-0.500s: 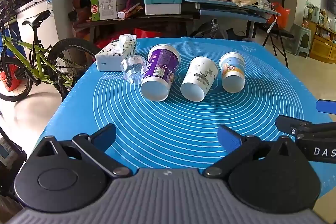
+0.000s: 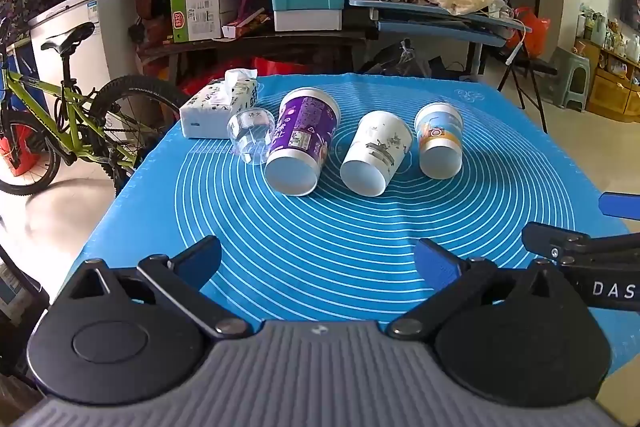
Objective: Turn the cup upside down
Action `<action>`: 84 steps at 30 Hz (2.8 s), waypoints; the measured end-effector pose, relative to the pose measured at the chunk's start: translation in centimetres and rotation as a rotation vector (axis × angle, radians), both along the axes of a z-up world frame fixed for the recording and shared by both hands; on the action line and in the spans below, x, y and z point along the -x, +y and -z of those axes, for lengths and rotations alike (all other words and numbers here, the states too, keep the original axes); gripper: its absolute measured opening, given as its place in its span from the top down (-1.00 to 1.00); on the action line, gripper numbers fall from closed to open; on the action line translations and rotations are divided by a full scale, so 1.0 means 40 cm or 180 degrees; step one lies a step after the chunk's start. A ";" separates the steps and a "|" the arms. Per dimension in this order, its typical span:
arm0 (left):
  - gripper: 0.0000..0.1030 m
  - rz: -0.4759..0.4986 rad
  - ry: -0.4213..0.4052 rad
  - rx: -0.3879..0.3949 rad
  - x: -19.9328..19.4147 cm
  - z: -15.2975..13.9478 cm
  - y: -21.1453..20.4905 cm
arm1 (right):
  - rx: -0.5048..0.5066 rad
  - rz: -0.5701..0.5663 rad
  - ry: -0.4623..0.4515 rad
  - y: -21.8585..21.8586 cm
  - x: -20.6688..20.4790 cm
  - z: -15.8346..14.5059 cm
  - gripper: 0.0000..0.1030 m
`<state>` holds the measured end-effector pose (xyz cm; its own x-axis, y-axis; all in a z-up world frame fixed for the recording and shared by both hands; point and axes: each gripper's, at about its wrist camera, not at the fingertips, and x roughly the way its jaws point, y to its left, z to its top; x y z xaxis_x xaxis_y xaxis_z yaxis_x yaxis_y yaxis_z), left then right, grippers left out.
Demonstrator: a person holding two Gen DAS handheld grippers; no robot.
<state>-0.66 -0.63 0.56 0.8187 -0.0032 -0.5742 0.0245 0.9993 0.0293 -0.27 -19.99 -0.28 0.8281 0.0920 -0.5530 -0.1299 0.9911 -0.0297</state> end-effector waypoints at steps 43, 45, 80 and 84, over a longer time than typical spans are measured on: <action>-0.96 0.0070 0.0002 -0.0049 -0.005 0.014 -0.003 | 0.0025 0.0030 0.0018 -0.004 0.004 -0.013 -0.90; -0.96 0.0070 0.0003 -0.0051 -0.006 0.015 -0.003 | 0.0025 0.0033 0.0019 -0.004 0.004 -0.012 -0.90; -0.96 0.0116 -0.0111 -0.0171 -0.037 0.012 -0.021 | 0.0061 0.0002 -0.0030 -0.014 -0.030 -0.009 -0.90; -0.96 0.0122 -0.0201 -0.0198 -0.086 0.009 -0.035 | 0.0046 0.0043 -0.0069 -0.032 -0.057 -0.016 -0.91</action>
